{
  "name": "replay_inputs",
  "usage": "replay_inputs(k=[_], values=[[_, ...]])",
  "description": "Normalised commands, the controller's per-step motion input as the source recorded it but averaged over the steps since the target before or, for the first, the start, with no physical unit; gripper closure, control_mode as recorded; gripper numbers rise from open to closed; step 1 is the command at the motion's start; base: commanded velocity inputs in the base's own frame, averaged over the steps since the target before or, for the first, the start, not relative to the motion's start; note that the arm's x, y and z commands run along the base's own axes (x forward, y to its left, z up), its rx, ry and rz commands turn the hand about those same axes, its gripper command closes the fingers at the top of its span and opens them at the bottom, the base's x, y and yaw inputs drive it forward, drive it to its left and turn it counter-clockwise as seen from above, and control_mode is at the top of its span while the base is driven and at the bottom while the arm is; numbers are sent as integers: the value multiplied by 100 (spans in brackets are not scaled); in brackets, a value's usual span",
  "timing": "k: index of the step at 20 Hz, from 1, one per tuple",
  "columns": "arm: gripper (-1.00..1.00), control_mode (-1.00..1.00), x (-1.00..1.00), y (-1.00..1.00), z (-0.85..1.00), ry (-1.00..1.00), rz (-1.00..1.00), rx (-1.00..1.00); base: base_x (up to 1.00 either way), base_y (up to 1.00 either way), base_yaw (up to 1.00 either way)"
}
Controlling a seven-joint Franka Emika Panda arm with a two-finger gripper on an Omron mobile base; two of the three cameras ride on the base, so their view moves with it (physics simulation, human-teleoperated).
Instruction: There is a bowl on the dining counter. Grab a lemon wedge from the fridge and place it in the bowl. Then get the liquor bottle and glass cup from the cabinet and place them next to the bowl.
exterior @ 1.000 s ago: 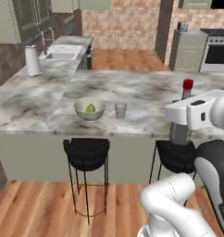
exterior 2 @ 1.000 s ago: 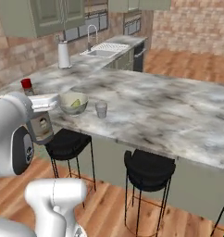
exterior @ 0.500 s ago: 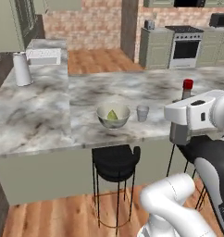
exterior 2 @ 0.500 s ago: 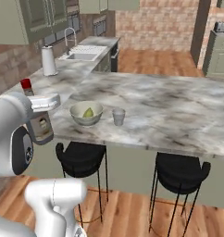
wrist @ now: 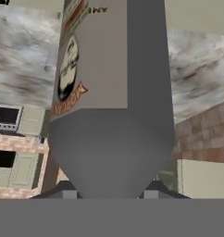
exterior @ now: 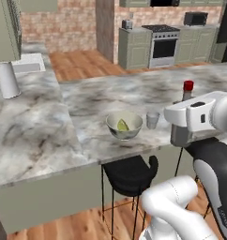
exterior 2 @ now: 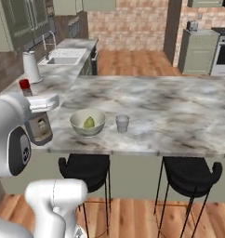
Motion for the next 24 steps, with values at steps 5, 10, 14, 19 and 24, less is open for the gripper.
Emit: replay_inputs(k=[5, 10, 14, 19, 24], values=[[100, 100, 0, 0, 0, 0, 0, 0, 49, 22, -21], [100, 100, 0, 0, 0, 0, 0, 0, 49, 28, -14], [100, 100, 0, 0, 0, 0, 0, 0, 19, 32, -3], [100, -100, 2, 48, -16, 5, 0, -2, 0, 18, 0], [100, -100, 26, 100, -42, 8, 0, -6, 0, 0, 0]])
